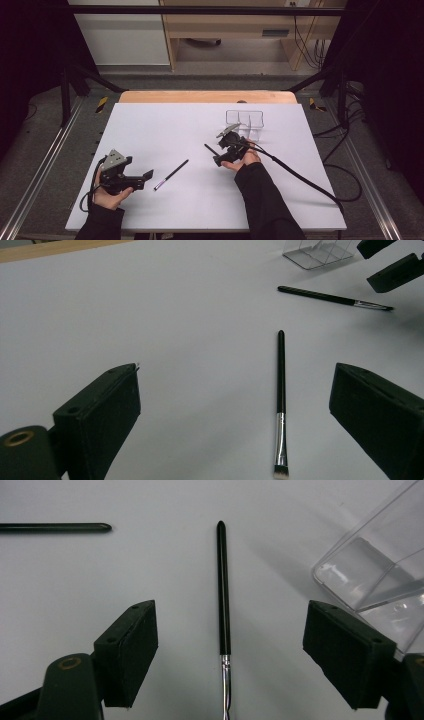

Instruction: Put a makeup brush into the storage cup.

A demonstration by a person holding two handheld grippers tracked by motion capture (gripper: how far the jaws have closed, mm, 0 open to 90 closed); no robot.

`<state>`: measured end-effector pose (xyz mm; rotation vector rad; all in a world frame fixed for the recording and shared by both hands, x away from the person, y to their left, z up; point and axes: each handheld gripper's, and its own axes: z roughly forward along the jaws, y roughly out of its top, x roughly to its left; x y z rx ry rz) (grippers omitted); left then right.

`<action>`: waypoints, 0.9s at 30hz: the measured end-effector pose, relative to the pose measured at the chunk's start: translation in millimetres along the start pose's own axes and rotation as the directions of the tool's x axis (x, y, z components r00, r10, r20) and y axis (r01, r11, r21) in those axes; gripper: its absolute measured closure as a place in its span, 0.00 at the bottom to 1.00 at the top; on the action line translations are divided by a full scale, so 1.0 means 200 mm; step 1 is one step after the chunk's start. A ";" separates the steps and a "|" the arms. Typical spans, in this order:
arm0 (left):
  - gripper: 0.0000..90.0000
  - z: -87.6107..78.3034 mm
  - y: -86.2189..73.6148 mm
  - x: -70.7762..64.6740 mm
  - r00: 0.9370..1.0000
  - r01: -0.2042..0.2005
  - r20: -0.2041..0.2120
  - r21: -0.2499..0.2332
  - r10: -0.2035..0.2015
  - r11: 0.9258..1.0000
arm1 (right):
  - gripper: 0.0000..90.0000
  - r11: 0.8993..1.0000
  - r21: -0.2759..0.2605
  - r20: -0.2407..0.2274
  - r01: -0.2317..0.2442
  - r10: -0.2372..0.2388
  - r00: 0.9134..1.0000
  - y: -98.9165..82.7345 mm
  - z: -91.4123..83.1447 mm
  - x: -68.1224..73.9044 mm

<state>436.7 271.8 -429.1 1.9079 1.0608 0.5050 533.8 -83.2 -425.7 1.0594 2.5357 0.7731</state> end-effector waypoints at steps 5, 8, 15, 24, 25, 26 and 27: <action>0.06 0.00 0.00 0.00 1.000 -0.002 0.003 0.000 0.002 1.000 | 0.29 1.000 0.020 -0.003 0.005 -0.005 1.000 0.01 0.03 0.00; 0.06 0.00 0.00 0.00 1.000 -0.002 0.004 0.004 0.002 1.000 | 0.32 0.999 0.033 -0.005 -0.003 0.003 1.000 0.01 0.04 0.00; 0.06 0.00 0.00 -0.01 1.000 -0.005 0.005 0.005 0.005 1.000 | 0.43 0.998 0.069 -0.015 -0.004 0.005 1.000 0.00 0.08 -0.01; 0.06 0.01 0.00 0.00 1.000 -0.006 0.007 0.009 0.006 1.000 | 0.58 0.993 0.115 -0.004 0.010 -0.010 1.000 -0.01 0.13 -0.01; 0.06 0.01 0.00 0.00 1.000 -0.006 0.007 0.010 0.005 1.000 | 0.59 0.993 0.117 -0.007 0.007 -0.006 1.000 -0.01 0.14 -0.01; 0.06 0.01 0.00 0.00 1.000 -0.006 0.008 0.010 0.006 1.000 | 0.61 0.993 0.121 -0.010 0.007 -0.006 1.000 -0.01 0.14 -0.01; 0.06 0.01 0.00 0.00 1.000 -0.005 0.008 0.010 0.005 1.000 | 0.62 0.992 0.125 -0.012 0.012 -0.010 1.000 -0.01 0.15 -0.01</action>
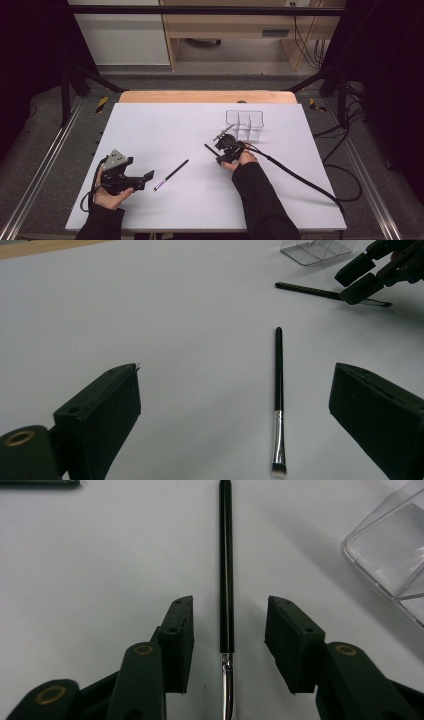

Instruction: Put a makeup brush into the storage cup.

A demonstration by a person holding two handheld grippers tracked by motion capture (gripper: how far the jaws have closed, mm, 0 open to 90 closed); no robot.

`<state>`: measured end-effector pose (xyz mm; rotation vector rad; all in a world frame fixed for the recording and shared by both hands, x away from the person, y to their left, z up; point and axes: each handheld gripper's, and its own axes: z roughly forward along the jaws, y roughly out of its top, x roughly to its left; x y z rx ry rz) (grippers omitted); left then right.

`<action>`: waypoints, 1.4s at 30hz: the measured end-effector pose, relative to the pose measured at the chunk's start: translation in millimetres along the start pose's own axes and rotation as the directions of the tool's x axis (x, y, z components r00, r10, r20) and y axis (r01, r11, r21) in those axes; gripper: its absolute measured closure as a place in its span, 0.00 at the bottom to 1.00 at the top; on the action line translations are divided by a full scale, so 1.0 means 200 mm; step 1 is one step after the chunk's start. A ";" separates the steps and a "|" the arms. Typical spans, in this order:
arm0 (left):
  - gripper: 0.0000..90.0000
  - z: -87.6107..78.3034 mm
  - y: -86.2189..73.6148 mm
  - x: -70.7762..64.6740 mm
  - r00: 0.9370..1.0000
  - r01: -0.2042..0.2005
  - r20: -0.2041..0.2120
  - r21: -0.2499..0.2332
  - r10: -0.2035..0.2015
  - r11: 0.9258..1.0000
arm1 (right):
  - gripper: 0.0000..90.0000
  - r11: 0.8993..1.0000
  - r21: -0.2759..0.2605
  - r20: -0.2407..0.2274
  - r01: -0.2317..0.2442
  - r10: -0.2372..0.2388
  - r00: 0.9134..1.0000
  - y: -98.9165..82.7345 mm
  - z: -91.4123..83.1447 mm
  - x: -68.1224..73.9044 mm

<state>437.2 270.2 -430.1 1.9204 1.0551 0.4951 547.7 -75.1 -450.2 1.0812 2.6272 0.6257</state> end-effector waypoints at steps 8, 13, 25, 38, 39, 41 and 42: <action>0.06 0.00 0.00 0.00 1.000 0.001 0.000 -0.001 -0.001 1.000 | 0.75 0.999 0.023 -0.005 0.026 -0.026 1.000 0.00 0.02 0.00; 0.06 0.00 0.00 0.00 1.000 -0.001 0.000 -0.001 0.001 1.000 | 0.82 0.999 0.029 -0.024 0.026 -0.025 0.999 0.00 0.02 0.00; 0.07 0.00 0.00 0.00 1.000 -0.002 0.003 0.000 0.002 1.000 | 0.93 0.998 0.033 -0.075 0.049 -0.047 0.996 0.00 0.02 -0.02; 0.07 0.00 0.00 0.00 1.000 -0.003 0.004 0.001 0.003 1.000 | 0.78 0.997 0.006 -0.070 0.078 -0.077 0.995 0.00 -0.01 -0.01; 0.07 0.00 0.00 0.00 1.000 -0.004 0.004 0.000 0.004 1.000 | 0.77 0.997 0.005 -0.067 0.078 -0.077 0.995 0.00 -0.02 -0.01; 0.07 0.00 0.00 0.00 1.000 -0.003 0.004 0.002 0.003 1.000 | 0.76 0.997 0.011 -0.058 0.078 -0.077 0.995 0.01 -0.04 -0.02; 0.07 0.00 0.00 0.00 1.000 -0.005 0.005 0.004 0.005 1.000 | 0.75 0.996 0.015 -0.052 0.086 -0.085 0.995 0.02 -0.04 -0.02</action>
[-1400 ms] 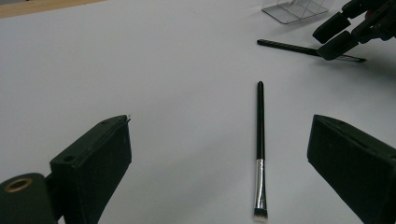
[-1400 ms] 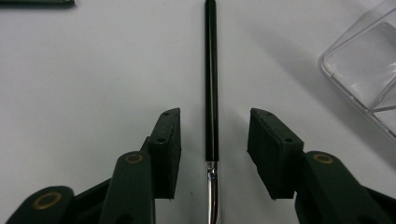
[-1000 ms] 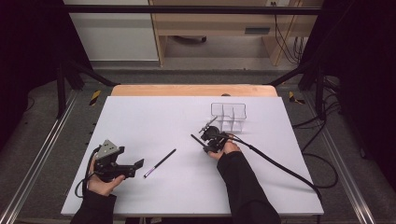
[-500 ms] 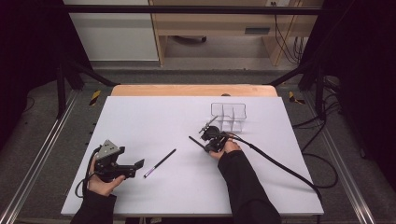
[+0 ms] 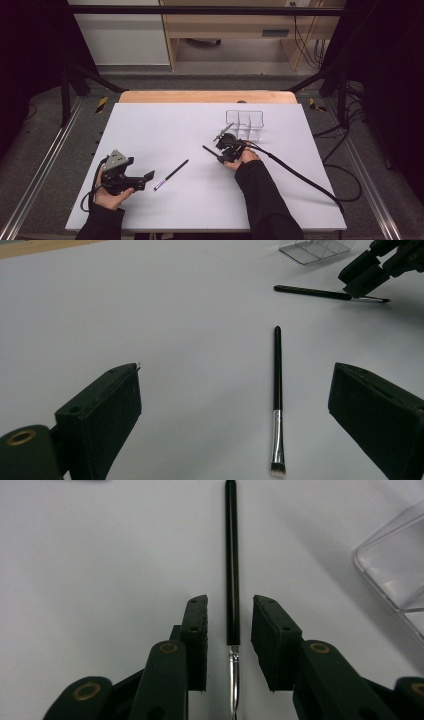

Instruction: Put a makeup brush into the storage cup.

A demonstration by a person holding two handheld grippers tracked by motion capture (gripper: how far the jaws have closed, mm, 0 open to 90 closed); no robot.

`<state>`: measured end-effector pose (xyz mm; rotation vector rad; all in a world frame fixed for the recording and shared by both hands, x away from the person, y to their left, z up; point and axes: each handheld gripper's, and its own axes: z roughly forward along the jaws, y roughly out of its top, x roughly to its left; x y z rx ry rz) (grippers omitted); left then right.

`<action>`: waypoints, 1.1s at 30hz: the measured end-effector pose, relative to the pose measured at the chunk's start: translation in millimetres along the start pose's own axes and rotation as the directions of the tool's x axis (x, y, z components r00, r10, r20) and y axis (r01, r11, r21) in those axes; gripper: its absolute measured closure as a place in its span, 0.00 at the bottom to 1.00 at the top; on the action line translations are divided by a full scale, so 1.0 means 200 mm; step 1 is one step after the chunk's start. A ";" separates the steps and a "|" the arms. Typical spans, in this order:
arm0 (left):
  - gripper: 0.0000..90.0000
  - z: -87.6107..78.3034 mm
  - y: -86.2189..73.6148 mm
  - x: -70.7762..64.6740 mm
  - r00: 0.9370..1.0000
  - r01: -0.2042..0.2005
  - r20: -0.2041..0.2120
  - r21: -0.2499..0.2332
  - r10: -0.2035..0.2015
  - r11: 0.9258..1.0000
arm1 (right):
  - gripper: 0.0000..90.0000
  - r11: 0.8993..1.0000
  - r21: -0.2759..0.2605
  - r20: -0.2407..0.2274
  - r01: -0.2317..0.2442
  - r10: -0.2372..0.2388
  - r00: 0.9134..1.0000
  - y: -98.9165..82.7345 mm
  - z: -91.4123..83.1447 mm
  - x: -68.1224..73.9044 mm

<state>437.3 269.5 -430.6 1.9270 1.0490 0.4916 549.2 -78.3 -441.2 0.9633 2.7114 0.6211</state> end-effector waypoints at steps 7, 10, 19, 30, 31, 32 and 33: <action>0.07 0.00 0.00 0.00 1.000 0.004 0.002 -0.004 -0.004 1.000 | 0.75 0.997 0.068 0.000 0.021 -0.021 1.000 0.04 0.02 0.00; 0.07 0.00 0.00 0.00 1.000 0.003 0.003 -0.002 -0.003 1.000 | 0.77 0.995 0.101 0.001 0.024 -0.024 1.000 0.05 0.05 0.00; 0.07 0.00 0.00 0.00 1.000 0.001 0.004 0.003 -0.001 1.000 | 0.85 0.991 0.131 -0.031 0.008 -0.004 1.000 0.05 0.07 -0.01; 0.07 0.00 0.00 0.00 1.000 0.000 0.005 0.006 0.000 1.000 | 0.93 0.985 0.170 -0.040 0.020 -0.013 0.999 0.07 0.07 -0.01; 0.07 0.00 0.00 0.00 1.000 0.000 0.005 0.006 0.000 1.000 | 0.93 0.985 0.173 -0.040 0.017 -0.010 0.999 0.07 0.07 -0.01; 0.07 0.00 0.00 0.00 1.000 0.000 0.005 0.005 0.000 1.000 | 0.93 0.985 0.172 -0.041 0.019 -0.012 0.999 0.07 0.07 -0.01; 0.07 0.00 0.00 0.00 1.000 0.000 0.005 0.005 0.000 1.000 | 0.93 0.985 0.174 -0.042 0.016 -0.009 0.999 0.07 0.07 -0.01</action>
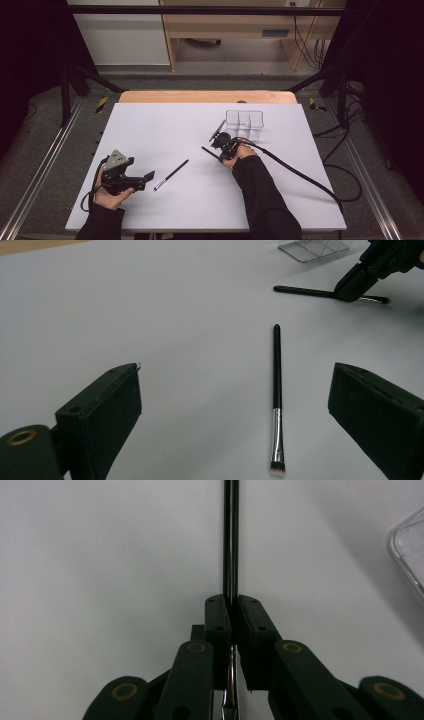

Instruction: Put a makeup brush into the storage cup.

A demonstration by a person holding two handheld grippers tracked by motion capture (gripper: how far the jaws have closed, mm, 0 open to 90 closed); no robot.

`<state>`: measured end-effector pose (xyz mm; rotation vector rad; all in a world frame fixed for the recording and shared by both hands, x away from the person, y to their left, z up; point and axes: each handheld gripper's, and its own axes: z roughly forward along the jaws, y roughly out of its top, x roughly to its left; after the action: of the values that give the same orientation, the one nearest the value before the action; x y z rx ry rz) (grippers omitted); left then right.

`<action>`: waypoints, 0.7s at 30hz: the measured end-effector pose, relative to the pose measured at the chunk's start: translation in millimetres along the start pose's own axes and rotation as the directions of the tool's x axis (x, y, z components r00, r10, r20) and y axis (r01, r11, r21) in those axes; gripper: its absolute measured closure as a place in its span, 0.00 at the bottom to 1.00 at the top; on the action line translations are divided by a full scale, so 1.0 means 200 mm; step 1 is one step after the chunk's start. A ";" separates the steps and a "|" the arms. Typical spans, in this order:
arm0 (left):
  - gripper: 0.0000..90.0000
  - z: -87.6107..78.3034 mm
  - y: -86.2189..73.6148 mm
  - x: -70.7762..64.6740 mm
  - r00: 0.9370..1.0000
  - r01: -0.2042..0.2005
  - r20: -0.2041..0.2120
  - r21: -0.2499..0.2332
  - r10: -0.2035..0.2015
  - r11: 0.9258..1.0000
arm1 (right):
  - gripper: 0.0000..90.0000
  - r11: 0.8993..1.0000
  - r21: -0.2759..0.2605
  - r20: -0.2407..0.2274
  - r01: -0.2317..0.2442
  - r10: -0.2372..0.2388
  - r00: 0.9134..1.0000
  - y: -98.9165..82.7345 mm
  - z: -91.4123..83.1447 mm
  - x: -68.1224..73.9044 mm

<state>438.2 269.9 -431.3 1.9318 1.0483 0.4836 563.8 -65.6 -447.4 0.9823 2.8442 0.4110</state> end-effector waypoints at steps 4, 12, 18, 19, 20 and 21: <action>0.07 0.00 0.00 0.00 1.000 -0.002 -0.001 0.001 0.002 1.000 | 0.94 1.000 -0.005 0.003 0.002 -0.002 1.000 0.00 0.00 0.00; 0.07 0.00 0.00 0.00 1.000 -0.001 0.000 -0.001 0.001 1.000 | 0.94 1.000 -0.023 0.012 0.013 -0.012 1.000 -0.01 -0.04 0.02; 0.07 0.00 0.00 0.00 1.000 -0.003 0.000 -0.001 0.003 1.000 | 0.94 0.998 -0.062 0.005 0.013 -0.012 1.000 -0.02 -0.12 0.03; 0.07 0.00 0.00 0.00 1.000 -0.003 0.000 0.000 0.003 1.000 | 0.94 0.997 -0.072 0.006 0.022 -0.021 1.000 -0.03 -0.13 0.03; 0.07 0.00 0.00 0.00 1.000 -0.003 0.000 0.000 0.003 1.000 | 0.94 0.997 -0.080 0.004 0.021 -0.021 1.000 -0.03 -0.14 0.03; 0.07 0.00 0.00 0.00 1.000 -0.003 0.000 0.000 0.003 1.000 | 0.94 0.997 -0.080 0.004 0.021 -0.021 1.000 -0.03 -0.14 0.03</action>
<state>437.9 269.3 -431.0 1.9339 1.0456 0.4849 549.8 -72.4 -421.8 0.9370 2.8083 0.5168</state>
